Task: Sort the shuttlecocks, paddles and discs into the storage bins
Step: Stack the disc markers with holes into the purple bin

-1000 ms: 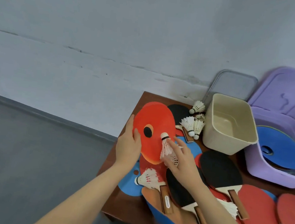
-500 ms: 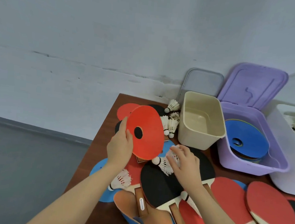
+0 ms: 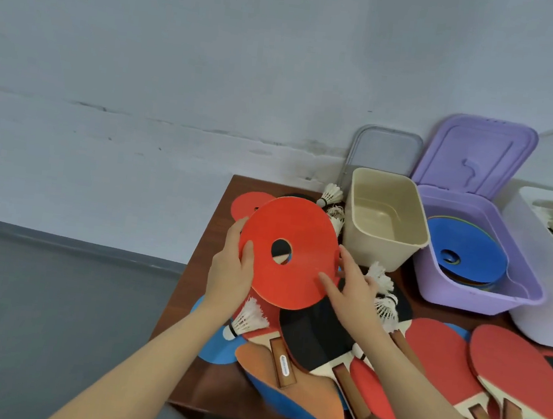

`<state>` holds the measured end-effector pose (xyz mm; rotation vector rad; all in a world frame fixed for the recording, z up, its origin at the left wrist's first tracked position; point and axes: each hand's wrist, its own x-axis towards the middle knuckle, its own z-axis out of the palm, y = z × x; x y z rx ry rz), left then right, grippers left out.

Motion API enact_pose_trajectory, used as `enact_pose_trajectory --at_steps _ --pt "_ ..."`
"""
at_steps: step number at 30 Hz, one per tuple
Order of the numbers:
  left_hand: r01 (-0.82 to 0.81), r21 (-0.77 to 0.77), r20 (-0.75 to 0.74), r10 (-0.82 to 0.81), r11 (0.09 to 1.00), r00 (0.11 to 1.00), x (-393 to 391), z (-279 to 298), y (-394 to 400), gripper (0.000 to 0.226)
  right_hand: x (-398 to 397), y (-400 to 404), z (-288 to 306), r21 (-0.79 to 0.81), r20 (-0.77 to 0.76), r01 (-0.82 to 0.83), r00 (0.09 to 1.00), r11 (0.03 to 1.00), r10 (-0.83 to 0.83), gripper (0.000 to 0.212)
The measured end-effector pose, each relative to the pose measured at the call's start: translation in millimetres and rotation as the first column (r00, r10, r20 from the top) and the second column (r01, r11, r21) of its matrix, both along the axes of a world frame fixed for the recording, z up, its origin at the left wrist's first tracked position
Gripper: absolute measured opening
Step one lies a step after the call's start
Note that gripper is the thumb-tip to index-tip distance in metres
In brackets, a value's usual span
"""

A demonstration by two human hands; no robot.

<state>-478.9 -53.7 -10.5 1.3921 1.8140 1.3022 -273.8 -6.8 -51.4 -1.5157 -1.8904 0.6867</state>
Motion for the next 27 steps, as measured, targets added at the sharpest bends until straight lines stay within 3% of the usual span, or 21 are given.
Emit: enact_pose_trajectory --at_steps 3,5,7,13,18,23,27 --pt "0.033 -0.012 0.045 -0.032 0.999 0.998 -1.6 -5.2 -14.9 0.039 1.8 -13.4 -1.2 -0.061 -0.158 0.134 0.977 0.989 -0.142 0.057" --pt "0.055 -0.04 0.081 -0.051 0.998 0.995 -1.9 -8.5 -22.9 0.04 2.0 -26.0 0.4 -0.063 -0.183 0.189 0.963 0.98 -0.197 0.054" --pt "0.08 -0.077 0.097 -0.073 0.994 0.993 -0.9 -11.4 -28.8 0.042 1.5 -38.7 0.7 -0.049 -0.178 0.199 0.963 0.979 -0.205 0.051" --pt "0.116 -0.084 0.11 -0.107 0.99 0.988 17.2 -11.0 -45.2 0.043 12.0 -59.5 0.0 -0.179 -0.406 0.236 0.866 0.955 -0.29 0.05" --pt "0.076 -0.245 -0.039 -0.088 0.967 0.995 35.4 -16.3 -51.8 0.052 45.9 -71.2 8.2 -0.101 -0.374 0.35 0.854 0.931 -0.362 0.048" --pt "-0.118 -0.467 -0.379 -0.078 0.877 0.922 51.9 -39.0 -73.7 0.072 87.4 -93.0 4.0 -0.093 -0.338 0.425 0.837 0.9 -0.43 0.046" --pt "-0.221 -0.579 -0.402 -0.039 0.785 0.915 66.3 -50.5 -104.2 0.076 110.5 -111.2 -11.5 -0.126 -0.317 0.437 0.833 0.89 -0.454 0.045"
